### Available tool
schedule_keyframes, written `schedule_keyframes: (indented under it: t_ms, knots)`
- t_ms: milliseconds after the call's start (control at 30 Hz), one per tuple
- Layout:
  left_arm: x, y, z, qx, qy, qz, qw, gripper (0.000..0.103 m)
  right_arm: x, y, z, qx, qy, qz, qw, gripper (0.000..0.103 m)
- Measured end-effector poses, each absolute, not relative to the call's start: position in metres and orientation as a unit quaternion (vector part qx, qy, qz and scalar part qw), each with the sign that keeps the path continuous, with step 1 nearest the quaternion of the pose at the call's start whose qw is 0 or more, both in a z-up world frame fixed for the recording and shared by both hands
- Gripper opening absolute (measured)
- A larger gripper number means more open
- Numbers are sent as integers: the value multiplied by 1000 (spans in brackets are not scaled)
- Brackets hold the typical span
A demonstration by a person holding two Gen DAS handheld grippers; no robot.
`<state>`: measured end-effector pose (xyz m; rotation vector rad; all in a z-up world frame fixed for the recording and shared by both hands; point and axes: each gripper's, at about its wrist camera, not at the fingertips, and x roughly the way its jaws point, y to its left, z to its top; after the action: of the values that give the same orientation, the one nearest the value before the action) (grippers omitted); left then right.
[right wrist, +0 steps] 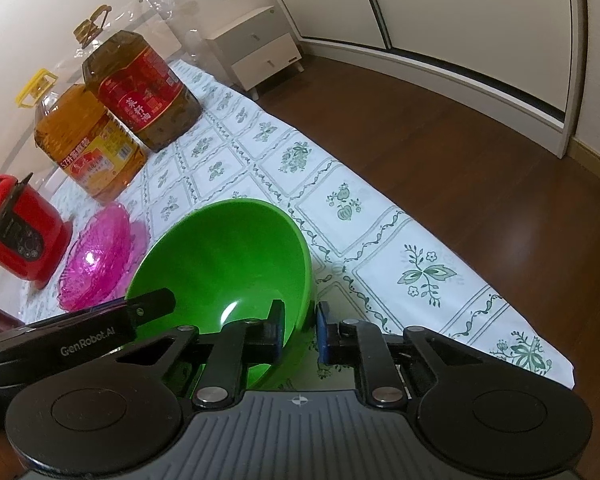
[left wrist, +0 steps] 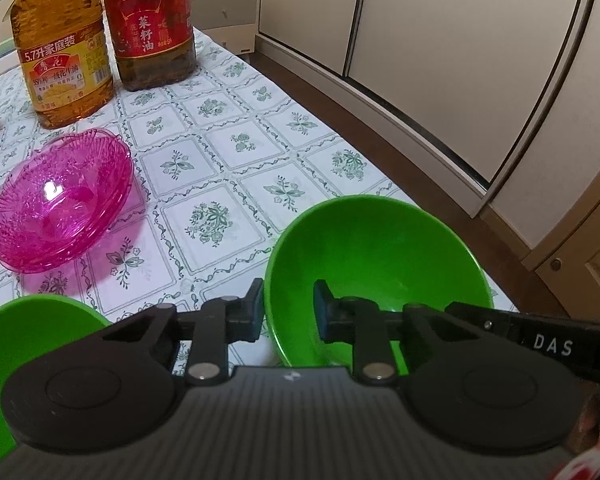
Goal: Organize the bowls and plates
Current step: 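Close both grippers on the rim of the second green bowl, then carry the second green bowl over and lower it onto the nested bowls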
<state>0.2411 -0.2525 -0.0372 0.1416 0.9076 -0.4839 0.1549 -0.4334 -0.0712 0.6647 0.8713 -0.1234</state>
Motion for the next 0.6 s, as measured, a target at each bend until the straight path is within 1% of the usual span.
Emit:
schedule_keyframes:
  t_ms: [333, 600]
  knots:
    - [235, -254, -31, 60, 434, -239, 866, 21, 147, -438, -69, 321, 414, -64, 849, 15]
    - [228, -249, -16, 51, 426, -244, 870, 20, 139, -438, -52, 317, 406, -60, 855, 14]
